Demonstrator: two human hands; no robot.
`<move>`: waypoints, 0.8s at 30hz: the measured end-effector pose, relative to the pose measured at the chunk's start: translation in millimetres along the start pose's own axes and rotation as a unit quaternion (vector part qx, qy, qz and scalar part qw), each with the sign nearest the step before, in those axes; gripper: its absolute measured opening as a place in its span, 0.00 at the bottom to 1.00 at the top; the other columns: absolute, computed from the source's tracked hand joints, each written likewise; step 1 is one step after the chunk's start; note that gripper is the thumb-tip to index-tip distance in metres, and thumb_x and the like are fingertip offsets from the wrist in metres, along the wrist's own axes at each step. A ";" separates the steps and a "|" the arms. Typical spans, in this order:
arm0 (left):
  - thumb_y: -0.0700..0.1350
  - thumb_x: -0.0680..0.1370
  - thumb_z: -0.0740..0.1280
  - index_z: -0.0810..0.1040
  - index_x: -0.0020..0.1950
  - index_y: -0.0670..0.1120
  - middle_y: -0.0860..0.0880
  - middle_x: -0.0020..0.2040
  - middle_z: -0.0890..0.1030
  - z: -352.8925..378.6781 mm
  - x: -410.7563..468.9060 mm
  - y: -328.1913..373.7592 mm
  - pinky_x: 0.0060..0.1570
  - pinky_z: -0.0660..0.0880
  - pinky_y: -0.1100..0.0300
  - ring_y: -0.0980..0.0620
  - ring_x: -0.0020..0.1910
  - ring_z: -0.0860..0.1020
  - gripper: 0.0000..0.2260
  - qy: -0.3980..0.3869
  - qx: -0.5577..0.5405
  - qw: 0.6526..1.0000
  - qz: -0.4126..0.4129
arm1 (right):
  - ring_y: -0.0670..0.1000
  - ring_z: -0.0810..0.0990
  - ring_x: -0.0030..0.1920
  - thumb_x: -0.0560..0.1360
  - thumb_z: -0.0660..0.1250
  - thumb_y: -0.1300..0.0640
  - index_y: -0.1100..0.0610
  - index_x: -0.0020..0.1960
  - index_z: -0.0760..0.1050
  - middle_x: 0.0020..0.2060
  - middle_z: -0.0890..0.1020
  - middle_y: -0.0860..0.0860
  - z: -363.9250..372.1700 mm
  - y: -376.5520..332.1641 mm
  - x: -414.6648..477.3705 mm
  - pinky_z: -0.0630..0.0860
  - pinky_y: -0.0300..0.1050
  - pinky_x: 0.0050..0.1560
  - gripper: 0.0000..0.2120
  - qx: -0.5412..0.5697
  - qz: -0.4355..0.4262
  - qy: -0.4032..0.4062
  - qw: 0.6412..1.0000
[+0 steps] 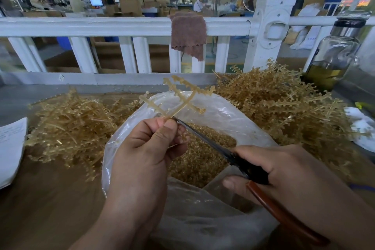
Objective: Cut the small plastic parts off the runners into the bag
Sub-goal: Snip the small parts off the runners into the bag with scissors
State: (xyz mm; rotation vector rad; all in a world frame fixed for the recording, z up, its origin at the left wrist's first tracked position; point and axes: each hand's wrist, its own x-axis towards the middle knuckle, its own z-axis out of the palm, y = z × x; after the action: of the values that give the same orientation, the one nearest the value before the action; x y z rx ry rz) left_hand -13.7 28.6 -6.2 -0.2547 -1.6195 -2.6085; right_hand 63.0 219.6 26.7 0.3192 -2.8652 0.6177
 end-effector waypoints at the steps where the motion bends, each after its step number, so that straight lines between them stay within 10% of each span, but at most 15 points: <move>1: 0.48 0.70 0.70 0.81 0.32 0.51 0.47 0.37 0.81 0.0 0.1 -0.2 0.40 0.80 0.61 0.52 0.39 0.81 0.07 0.000 -0.002 1.000 -0.001 | 0.45 0.77 0.33 0.69 0.57 0.27 0.49 0.45 0.77 0.31 0.77 0.44 0.2 0.9 0.2 0.67 0.37 0.30 0.26 -0.005 -0.001 -0.001 1.000; 24: 0.38 0.80 0.67 0.78 0.39 0.52 0.46 0.37 0.81 -6.3 3.2 -2.6 0.40 0.79 0.59 0.50 0.37 0.81 0.12 -0.020 0.011 1.000 0.018 | 0.44 0.75 0.31 0.72 0.62 0.30 0.48 0.41 0.72 0.33 0.76 0.45 0.1 10.8 1.4 0.65 0.34 0.28 0.21 0.013 -0.026 -0.025 0.999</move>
State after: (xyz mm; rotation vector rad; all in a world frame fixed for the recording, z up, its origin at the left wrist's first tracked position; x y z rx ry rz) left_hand -17.8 24.3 -10.7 -0.3328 -1.6382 -2.5749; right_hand 59.0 229.0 22.8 0.4184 -2.8882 0.6469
